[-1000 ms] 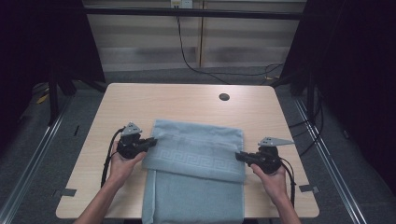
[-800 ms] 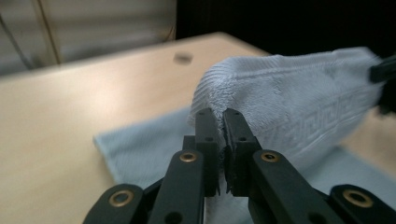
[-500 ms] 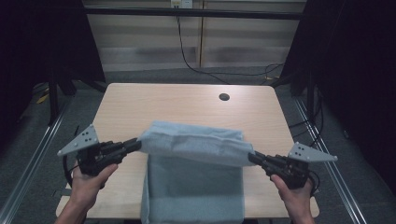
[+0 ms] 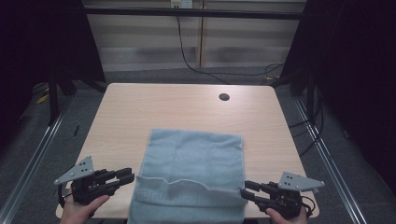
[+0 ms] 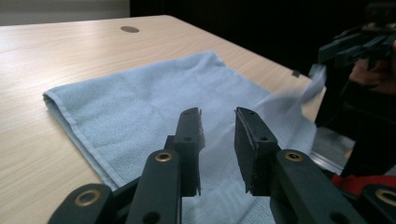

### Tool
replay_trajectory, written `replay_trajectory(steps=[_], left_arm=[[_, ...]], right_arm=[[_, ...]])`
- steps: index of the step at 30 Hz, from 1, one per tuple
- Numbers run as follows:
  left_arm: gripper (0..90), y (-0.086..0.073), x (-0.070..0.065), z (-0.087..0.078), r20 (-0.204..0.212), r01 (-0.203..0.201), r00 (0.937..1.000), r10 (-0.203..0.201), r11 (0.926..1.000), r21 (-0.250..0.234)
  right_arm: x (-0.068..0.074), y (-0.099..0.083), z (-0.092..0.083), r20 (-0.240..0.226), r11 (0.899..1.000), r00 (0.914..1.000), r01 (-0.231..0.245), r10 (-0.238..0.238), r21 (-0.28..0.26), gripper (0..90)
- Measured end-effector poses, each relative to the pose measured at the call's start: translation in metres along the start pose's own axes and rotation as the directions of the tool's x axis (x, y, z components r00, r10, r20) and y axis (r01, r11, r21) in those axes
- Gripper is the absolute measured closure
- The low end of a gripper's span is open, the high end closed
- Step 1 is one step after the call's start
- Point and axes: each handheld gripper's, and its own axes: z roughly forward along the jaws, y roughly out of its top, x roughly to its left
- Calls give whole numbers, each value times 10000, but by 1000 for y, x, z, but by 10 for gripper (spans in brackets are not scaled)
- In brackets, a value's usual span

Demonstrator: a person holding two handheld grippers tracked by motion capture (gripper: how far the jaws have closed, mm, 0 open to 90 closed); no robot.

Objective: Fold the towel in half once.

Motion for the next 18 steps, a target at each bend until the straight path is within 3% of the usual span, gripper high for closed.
replay_trajectory(steps=[2,4,7,9,10,12,14,16,17,18], left_arm=[[699,-1,6,5,-309,46,9995,-40,9998,178],[693,0,13,12,-324,82,9994,-73,9996,273],[647,-1,29,33,-495,452,9979,-407,9946,933],[633,-5,42,51,-555,812,9957,-737,9857,1476],[615,-6,47,59,-684,862,9948,-761,9835,1592],[603,-7,54,69,-610,1023,9938,-927,9783,1800],[551,-10,62,85,-630,908,9950,-776,9650,2461],[550,-17,69,97,-988,1149,9909,-911,9556,2714],[566,-19,70,101,-883,1199,9912,-987,9522,2809],[575,-21,71,105,-888,1044,9927,-811,9476,3019]], right_arm=[[-4,0,0,-79,9993,9995,-303,302,-218,598],[-9,3,5,-59,9997,9998,-194,193,-165,596],[-21,4,17,-42,9993,9994,-356,357,138,605],[-31,4,29,132,9978,9992,-374,367,550,622],[-39,2,36,3,9960,9985,-550,551,700,627],[-47,2,45,55,9933,9990,-444,440,1068,636],[-56,3,54,-42,9889,9976,-679,690,1321,629],[-63,2,67,169,9811,9984,-565,543,1850,617],[-70,-1,76,384,9704,9969,-758,688,2291,614],[-74,-3,81,404,9651,9962,-852,776,2477,614]])
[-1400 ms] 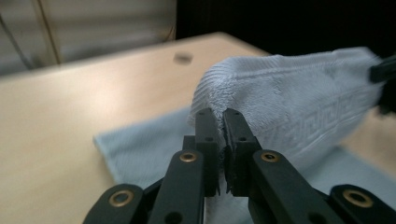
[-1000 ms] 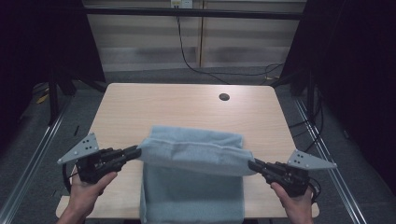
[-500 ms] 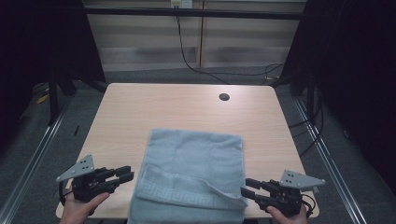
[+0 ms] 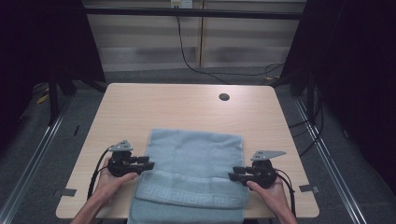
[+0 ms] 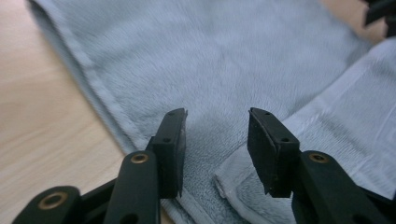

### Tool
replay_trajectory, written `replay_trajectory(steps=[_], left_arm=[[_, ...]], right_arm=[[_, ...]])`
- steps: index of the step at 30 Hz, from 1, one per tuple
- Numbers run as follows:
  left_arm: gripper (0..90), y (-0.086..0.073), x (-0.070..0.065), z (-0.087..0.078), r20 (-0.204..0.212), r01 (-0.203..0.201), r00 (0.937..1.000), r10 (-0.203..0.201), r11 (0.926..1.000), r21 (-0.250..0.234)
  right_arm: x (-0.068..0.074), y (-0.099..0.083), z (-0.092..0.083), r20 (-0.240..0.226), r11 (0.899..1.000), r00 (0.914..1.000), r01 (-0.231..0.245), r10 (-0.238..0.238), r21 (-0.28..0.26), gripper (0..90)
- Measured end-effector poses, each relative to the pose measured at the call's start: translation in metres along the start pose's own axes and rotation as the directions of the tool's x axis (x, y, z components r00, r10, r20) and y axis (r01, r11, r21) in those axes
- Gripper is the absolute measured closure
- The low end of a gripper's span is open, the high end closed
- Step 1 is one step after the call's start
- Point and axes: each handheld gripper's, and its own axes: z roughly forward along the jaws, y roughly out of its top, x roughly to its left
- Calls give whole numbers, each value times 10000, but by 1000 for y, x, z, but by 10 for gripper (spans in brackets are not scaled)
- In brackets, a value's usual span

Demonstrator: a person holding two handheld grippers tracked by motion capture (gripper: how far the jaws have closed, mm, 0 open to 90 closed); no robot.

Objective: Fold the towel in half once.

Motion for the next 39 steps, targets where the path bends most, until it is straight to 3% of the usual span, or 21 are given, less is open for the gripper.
replay_trajectory(steps=[3,9,12,17,21,25,27,29,30,34,36,38,39], left_arm=[[594,-2,1,5,-205,-190,9996,196,9994,289],[630,1,0,11,-880,-394,9953,412,9990,217],[639,5,9,15,-1090,-235,9938,227,9997,-62],[644,10,18,18,-1146,-128,9933,118,9999,-79],[628,9,18,14,-910,-79,9958,72,9999,-65],[587,5,17,4,-326,56,9994,-69,9993,-380],[585,3,16,-1,25,127,9999,-126,9992,-381],[568,2,15,-4,70,51,10000,-49,9996,-271],[564,1,14,-5,476,121,9988,-105,9994,-329],[555,-1,7,1,132,-317,9994,313,9990,314],[677,-1,4,1,-158,-625,9979,633,9969,469],[852,-1,5,-5,108,-601,9982,598,9979,230],[865,-1,5,-8,285,-488,9984,486,9988,48]], right_arm=[[-13,-2,18,225,9967,9996,-195,178,794,617],[-30,10,28,384,9972,9988,-320,295,676,663],[-42,23,37,629,9968,9975,-363,318,709,652],[-55,38,49,980,9977,9950,-274,212,622,651],[-64,44,52,966,9982,9948,-377,331,461,617],[-60,45,35,812,9994,9962,-331,327,37,579],[-58,45,21,512,9986,9976,-442,457,-297,580],[-53,43,8,-95,9967,9986,-518,513,-630,573],[-51,42,6,-159,9968,9990,-439,429,-668,570],[-42,30,10,-325,9989,9988,-381,372,-271,555],[-40,24,13,-261,9995,9992,-305,306,18,622],[-37,21,12,-268,9998,9995,-170,173,92,684],[-35,20,10,-245,9999,9996,-122,122,34,733]])
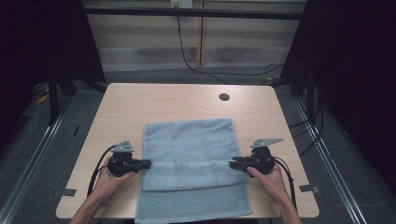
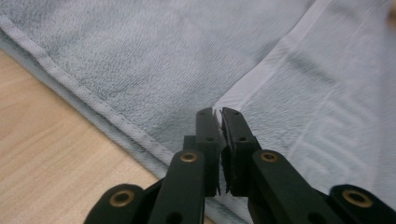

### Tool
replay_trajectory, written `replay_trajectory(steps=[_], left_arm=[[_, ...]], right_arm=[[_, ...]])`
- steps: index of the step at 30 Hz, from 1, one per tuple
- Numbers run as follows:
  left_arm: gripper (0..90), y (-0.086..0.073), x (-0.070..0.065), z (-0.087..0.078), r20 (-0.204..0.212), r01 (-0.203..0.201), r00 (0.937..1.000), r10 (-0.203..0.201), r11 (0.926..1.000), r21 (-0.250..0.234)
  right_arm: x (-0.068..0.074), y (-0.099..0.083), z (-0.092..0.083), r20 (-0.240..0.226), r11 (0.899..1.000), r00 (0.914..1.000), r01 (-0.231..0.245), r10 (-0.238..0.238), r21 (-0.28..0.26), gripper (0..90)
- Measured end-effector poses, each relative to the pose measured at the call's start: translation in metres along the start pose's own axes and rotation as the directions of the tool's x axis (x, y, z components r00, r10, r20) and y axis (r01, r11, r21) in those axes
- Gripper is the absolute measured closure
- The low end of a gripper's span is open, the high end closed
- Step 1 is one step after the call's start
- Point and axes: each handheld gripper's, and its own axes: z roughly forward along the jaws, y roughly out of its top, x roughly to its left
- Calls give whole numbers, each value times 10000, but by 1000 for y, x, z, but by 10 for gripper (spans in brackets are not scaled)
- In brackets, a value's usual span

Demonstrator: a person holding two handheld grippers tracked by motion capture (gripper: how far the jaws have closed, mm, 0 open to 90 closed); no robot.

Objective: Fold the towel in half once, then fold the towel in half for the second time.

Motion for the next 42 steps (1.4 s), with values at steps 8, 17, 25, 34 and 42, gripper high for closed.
replay_trajectory(steps=[8,17,25,34,42], left_arm=[[871,-2,-22,-30,853,-155,9960,271,9909,-1334],[870,-27,-61,-50,1424,-757,9852,957,9873,-1397],[760,-32,-58,-47,1366,-577,9879,737,9914,-1177],[632,3,-14,1,427,81,9991,-64,9992,-387],[624,9,12,24,-573,324,9978,-326,9995,-32]], right_arm=[[29,-8,-28,-1,9946,9968,801,-802,-657,796],[55,-45,-51,-110,9941,9952,966,-972,-501,752],[65,-51,-63,-209,9916,9951,949,-971,-884,676],[23,-4,-6,243,9928,9952,965,-950,-711,633],[-4,14,46,878,9981,9943,585,-601,213,593]])
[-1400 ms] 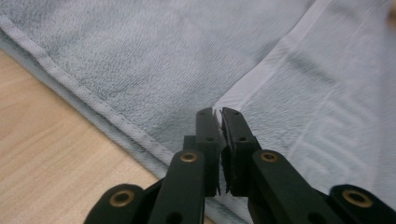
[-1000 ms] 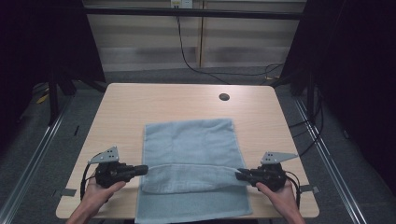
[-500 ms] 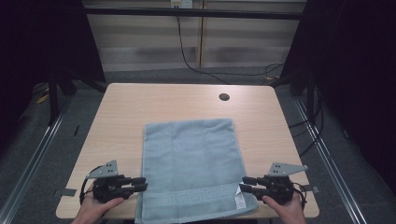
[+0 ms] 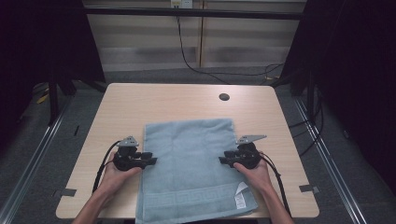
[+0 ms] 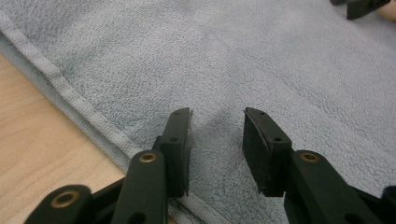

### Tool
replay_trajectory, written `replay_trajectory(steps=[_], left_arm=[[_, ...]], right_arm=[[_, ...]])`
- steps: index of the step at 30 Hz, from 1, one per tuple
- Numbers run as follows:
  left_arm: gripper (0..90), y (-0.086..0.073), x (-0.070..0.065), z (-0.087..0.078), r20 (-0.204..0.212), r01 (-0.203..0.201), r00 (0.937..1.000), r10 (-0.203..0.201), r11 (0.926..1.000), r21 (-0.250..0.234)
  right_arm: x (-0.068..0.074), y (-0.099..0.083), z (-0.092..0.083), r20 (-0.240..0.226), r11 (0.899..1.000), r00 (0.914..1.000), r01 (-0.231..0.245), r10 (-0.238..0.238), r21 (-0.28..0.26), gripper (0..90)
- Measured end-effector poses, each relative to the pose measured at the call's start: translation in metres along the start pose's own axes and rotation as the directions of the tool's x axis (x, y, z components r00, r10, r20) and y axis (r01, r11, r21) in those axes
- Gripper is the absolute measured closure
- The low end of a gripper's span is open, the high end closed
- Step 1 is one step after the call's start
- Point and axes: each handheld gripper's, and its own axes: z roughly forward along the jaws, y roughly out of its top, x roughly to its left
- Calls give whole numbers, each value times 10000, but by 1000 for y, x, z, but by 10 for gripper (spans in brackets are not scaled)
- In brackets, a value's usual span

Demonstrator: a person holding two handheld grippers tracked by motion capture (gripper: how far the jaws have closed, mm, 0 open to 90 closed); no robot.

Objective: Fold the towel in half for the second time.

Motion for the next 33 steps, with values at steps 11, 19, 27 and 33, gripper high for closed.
replay_trajectory(steps=[11,19,27,33], left_arm=[[642,-12,-20,-4,-224,-158,9996,157,9999,-25],[642,-28,-44,-18,21,-516,9987,515,9982,299],[637,-41,-58,-32,507,-664,9967,636,9963,554],[545,-28,-44,-36,364,-398,9986,390,9990,206]], right_arm=[[18,-16,-10,75,9998,9999,101,-102,164,587],[40,-35,-28,-208,9988,9997,152,-143,465,588],[66,-52,-44,-747,9960,9970,272,-208,847,585],[51,-35,-55,-477,9995,9984,297,-303,-129,544]])
